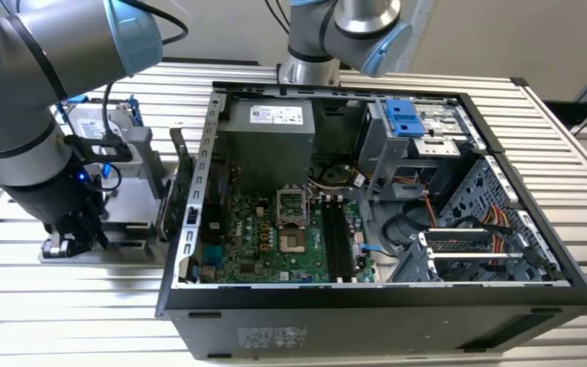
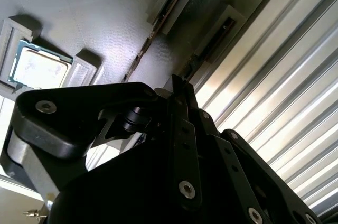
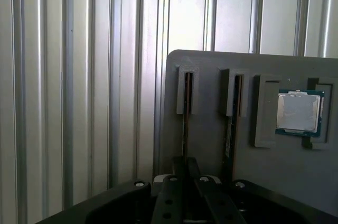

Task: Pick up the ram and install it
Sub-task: 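Pick up the ram and move it above insertion slot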

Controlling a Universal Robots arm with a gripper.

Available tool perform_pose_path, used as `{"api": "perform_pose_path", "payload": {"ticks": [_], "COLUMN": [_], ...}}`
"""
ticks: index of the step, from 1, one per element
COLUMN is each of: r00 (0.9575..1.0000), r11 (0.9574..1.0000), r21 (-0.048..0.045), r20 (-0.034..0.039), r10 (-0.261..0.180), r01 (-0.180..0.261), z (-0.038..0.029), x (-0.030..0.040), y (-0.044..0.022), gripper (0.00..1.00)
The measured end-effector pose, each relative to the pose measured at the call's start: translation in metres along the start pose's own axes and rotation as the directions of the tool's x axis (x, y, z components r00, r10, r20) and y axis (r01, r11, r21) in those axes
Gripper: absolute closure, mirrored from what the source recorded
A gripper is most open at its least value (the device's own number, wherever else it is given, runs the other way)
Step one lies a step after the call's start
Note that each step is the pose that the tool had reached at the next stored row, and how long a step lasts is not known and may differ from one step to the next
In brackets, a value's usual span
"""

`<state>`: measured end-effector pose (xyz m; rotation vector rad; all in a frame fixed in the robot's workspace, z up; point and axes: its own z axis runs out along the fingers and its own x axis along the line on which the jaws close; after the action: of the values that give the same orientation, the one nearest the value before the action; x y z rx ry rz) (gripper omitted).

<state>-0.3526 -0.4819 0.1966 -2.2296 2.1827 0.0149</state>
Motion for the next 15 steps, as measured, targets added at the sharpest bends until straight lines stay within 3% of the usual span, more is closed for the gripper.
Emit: {"api": "perform_pose_path", "payload": {"ticks": [15], "r00": [1.0000], "r11": [1.0000], "r21": [-0.0004], "r20": [-0.0004], "r10": [0.000], "r01": [0.000], "z": [-0.0113], "x": [-0.0002], "y": [0.0000], "gripper": [1.00]}}
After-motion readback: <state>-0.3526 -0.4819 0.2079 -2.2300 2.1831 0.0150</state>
